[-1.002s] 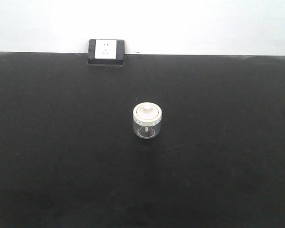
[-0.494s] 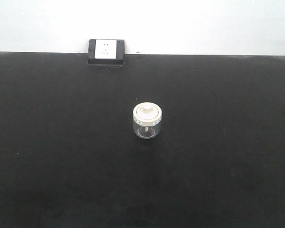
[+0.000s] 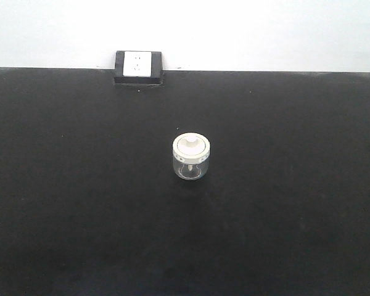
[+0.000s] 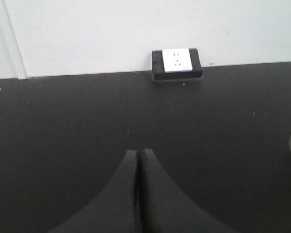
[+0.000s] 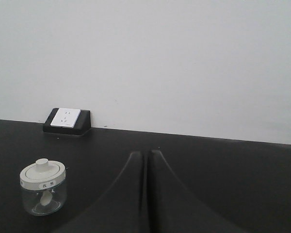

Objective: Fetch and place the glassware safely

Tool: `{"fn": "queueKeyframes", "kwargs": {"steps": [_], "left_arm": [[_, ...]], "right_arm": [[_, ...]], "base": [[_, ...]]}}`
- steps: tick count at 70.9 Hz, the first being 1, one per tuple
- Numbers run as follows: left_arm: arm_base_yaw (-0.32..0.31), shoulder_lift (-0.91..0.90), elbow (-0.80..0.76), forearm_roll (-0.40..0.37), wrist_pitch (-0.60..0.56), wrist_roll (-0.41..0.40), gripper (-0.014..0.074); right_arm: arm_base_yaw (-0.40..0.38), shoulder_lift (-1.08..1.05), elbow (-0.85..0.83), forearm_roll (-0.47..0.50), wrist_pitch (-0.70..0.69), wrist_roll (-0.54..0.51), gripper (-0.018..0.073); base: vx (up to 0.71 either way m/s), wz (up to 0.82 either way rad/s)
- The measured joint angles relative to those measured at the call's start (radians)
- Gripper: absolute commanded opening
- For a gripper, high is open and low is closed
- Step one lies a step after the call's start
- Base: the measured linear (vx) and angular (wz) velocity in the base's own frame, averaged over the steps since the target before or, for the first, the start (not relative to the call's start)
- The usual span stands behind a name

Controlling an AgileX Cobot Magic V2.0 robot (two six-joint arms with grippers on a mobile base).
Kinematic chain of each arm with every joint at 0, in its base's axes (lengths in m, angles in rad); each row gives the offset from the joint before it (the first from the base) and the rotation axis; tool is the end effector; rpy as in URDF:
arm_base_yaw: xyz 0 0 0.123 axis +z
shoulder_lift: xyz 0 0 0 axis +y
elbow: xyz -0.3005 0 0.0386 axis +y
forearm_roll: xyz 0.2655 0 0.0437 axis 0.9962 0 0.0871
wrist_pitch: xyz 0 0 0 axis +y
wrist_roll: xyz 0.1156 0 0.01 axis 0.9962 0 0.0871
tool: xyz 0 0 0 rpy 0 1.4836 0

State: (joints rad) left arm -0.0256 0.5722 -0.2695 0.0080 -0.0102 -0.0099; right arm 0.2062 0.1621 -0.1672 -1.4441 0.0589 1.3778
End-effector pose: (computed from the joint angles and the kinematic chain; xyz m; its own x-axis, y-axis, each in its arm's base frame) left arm 0.1482 -0.0038 0.2570 -0.2038 0.0033 -0.9790 0.0253 0.9997 -0.0019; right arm 0.0898 0.0118 0.2644 0.0925 -0.0480 -0.9946 -0.1416 0.9880 -0.0609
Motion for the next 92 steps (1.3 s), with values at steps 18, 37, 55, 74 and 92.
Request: {"fn": "queueKeyframes", "kwargs": {"steps": [18, 37, 55, 74, 92], "left_arm": [[0.0, -0.116, 0.023, 0.0, 0.123, 0.0, -0.0007], [0.0, -0.336, 0.193, 0.0, 0.134, 0.0, -0.0007], [0.0, -0.557, 0.296, 0.0, 0.153, 0.0, -0.0007], [0.0, -0.584, 0.299, 0.0, 0.194, 0.0, -0.0007], [0.0, -0.584, 0.299, 0.0, 0.195, 0.0, -0.0007]], "right_arm": [[0.0, 0.0, 0.0, 0.0, 0.0, 0.0, -0.0001], [0.0, 0.0, 0.0, 0.0, 0.0, 0.0, -0.0001], [0.0, 0.0, 0.0, 0.0, 0.0, 0.0, -0.0001], [0.0, 0.0, 0.001, 0.0, 0.001, 0.0, -0.0001], [0.0, 0.0, 0.001, 0.0, 0.002, 0.0, -0.0001]], "base": [[0.0, 0.0], [0.0, 0.0], [0.0, 0.0], [0.0, 0.0], [0.0, 0.0]]}}
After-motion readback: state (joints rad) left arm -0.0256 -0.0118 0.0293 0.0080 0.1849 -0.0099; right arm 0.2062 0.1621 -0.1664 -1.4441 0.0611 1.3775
